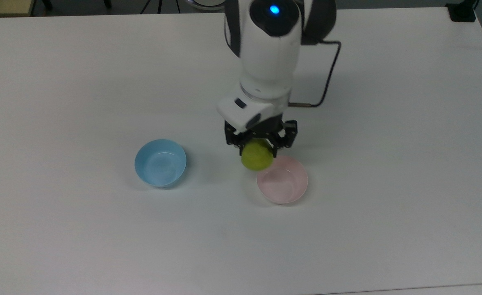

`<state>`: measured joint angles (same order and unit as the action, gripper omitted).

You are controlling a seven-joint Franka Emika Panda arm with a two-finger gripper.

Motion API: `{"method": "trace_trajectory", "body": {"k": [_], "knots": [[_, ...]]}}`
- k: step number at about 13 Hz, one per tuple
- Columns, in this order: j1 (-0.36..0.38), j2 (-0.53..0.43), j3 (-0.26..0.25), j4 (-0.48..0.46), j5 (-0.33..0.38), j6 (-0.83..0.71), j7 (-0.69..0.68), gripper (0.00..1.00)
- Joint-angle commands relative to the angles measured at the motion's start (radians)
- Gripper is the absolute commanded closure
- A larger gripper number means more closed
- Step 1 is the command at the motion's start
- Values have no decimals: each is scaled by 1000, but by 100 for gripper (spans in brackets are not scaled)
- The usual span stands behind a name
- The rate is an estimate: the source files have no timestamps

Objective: Place the pear in the bowl

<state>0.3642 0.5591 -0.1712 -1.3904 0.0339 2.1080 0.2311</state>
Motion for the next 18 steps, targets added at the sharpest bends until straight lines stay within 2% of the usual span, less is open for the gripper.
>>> {"method": "trace_trajectory", "body": {"k": [1, 3, 4, 5, 6, 8, 9, 11, 13, 14, 15, 17, 18], "knots": [[44, 99, -31, 63, 20, 70, 59, 45], [53, 126, -30, 63, 20, 108, 71, 42], [55, 133, -30, 62, 18, 119, 73, 33], [55, 133, -28, 59, 17, 119, 73, 19], [56, 133, -28, 57, 15, 118, 71, 0], [59, 124, -28, 56, 11, 106, 70, 0], [56, 87, -28, 47, 9, 90, 70, 0], [38, -69, -24, -66, -8, 15, 62, 0], [-23, -236, -14, -216, -31, -87, -26, 0], [-66, -311, -14, -272, -31, -144, -80, 0], [-132, -379, 7, -313, -32, -179, -110, 0], [-308, -488, 93, -381, -58, -267, -177, 0], [-344, -511, 96, -387, -60, -290, -179, 0]]}}
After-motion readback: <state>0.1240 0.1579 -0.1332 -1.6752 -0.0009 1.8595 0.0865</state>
